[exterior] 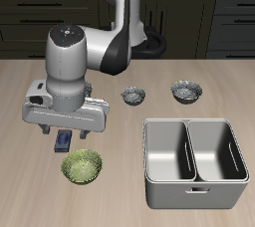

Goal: Place the green bowl in the right side of the drainer

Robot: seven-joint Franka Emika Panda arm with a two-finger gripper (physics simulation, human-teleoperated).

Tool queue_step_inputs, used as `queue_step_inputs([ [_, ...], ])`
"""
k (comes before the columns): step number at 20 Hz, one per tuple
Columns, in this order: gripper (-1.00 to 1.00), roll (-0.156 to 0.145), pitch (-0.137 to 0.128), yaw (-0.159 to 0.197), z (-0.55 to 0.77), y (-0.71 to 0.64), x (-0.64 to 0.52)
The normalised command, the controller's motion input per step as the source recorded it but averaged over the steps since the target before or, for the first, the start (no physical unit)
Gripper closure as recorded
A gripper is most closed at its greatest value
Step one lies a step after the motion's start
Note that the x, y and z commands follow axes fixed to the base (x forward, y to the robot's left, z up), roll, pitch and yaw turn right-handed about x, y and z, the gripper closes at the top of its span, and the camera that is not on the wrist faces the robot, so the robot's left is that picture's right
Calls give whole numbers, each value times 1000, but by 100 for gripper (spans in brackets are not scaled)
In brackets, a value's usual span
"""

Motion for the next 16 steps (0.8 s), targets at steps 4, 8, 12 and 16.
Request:
queue_step_inputs([
  [4,-100,-5,40,-1,-338,-6,35],
  [8,-100,-21,38,9,-338,-75,27],
  [12,-100,2,35,-1,-352,-53,26],
  [16,-100,-10,32,-14,-261,-5,20],
])
